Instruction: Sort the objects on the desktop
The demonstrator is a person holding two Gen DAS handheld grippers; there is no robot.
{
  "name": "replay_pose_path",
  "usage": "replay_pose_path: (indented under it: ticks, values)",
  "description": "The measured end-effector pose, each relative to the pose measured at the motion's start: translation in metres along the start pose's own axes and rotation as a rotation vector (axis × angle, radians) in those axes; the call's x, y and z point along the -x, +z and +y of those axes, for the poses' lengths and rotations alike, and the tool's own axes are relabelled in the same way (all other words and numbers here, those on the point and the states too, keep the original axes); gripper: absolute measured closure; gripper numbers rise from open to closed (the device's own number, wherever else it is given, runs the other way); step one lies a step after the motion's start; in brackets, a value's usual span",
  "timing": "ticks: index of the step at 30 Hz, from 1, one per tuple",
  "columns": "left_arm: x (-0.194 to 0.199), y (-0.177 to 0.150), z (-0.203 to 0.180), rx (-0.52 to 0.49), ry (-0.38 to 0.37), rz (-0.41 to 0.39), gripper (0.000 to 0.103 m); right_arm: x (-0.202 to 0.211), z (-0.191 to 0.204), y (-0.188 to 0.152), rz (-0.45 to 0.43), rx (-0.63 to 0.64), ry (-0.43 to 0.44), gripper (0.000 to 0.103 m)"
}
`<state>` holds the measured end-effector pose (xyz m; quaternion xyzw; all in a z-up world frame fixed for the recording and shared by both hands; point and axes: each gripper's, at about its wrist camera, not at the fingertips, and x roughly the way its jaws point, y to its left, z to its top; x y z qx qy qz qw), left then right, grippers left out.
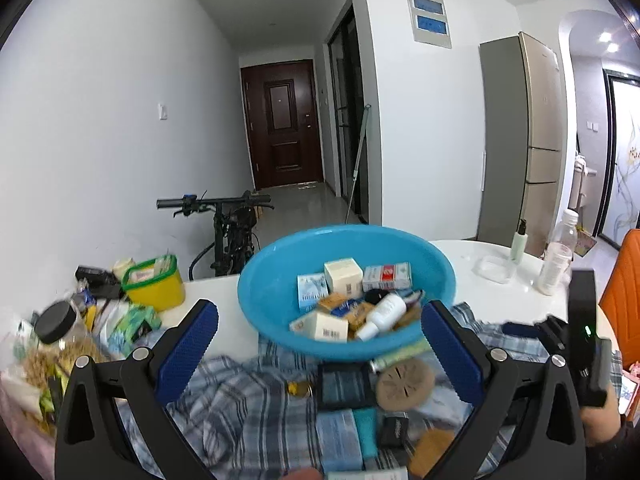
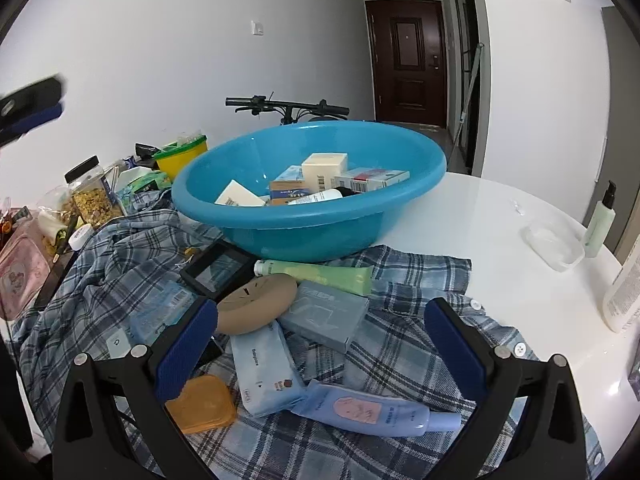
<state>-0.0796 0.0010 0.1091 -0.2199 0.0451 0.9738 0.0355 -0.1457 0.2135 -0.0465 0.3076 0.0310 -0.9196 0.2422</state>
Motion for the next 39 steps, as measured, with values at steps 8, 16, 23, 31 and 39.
replay_pose_path:
  ticks: [8,16,23,31,39]
  values:
    - [-0.026,-0.069,0.02,0.154,-0.062,0.107,0.0,-0.001,0.007,-0.002,0.002,0.012,0.031,0.0]
    - [-0.064,-0.102,0.002,0.087,-0.035,0.222,0.0,-0.002,0.009,-0.003,0.006,0.021,0.004,0.0]
    - [-0.065,-0.104,-0.002,0.073,-0.053,0.218,0.0,-0.004,0.007,-0.005,0.017,0.018,0.009,0.0]
    - [-0.064,-0.104,-0.005,0.062,-0.065,0.21,0.0,-0.003,0.006,-0.006,0.011,0.015,0.004,0.0]
    - [-0.065,-0.105,-0.006,0.068,-0.083,0.208,0.0,-0.002,0.006,-0.005,0.006,0.018,-0.002,0.0]
